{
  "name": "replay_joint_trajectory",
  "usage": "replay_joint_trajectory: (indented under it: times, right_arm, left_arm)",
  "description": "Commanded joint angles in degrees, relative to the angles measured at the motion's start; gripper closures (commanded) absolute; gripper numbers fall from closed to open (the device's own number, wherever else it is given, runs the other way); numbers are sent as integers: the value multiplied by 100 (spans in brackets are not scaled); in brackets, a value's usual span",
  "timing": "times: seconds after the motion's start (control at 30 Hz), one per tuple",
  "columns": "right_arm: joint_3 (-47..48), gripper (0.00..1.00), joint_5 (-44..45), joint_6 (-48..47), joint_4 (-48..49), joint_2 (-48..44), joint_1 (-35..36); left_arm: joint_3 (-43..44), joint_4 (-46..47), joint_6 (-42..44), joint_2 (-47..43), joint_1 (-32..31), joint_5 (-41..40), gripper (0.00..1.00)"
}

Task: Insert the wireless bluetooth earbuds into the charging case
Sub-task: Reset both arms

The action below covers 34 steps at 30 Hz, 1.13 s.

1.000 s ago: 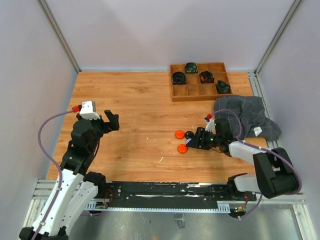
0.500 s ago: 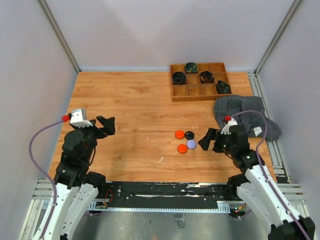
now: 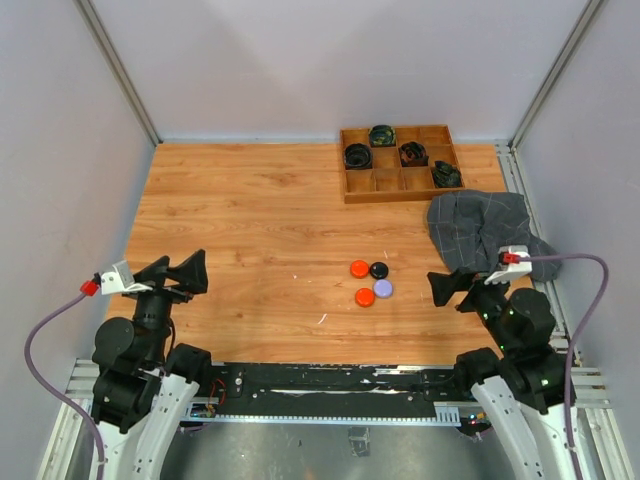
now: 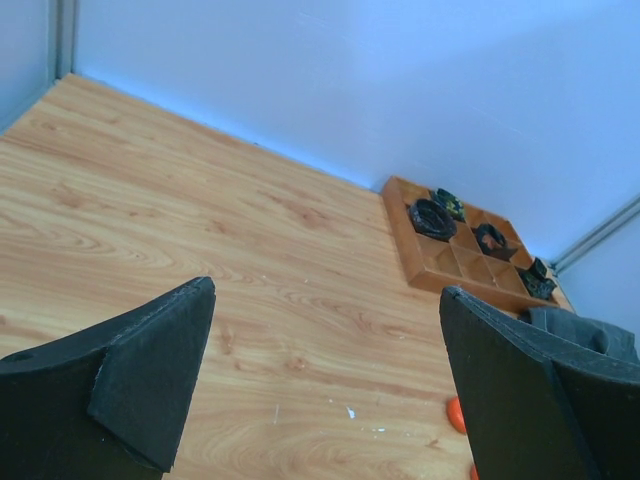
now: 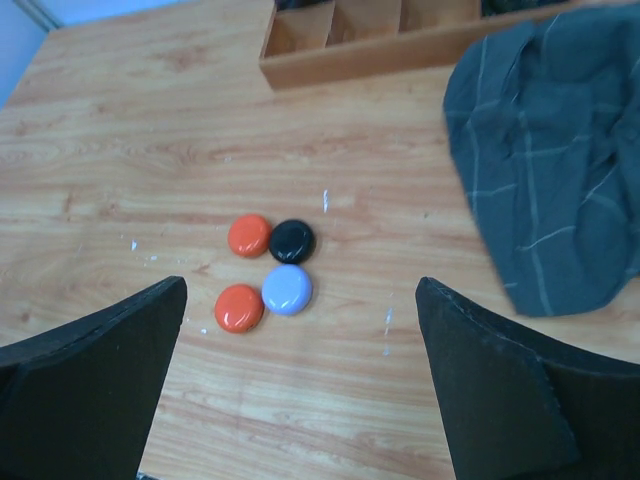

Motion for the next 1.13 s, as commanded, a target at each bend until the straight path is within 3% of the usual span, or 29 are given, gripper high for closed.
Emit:
replay_joint_trajectory:
  times: [0.0,0.23,1.1]
  right_arm:
    - [606,2,708,-740,-476,-110,-68]
    - [623,1,1250,-1135,-506,-240,-68]
    - [610,2,1126,-1142,-503,-4,-66]
  left_arm:
    - [-17,-141,-119,-104,32,-358,1]
    - [-274,39,-125,-107,30,63,1]
    - [-118,-55,-154,-113,28,-29,1]
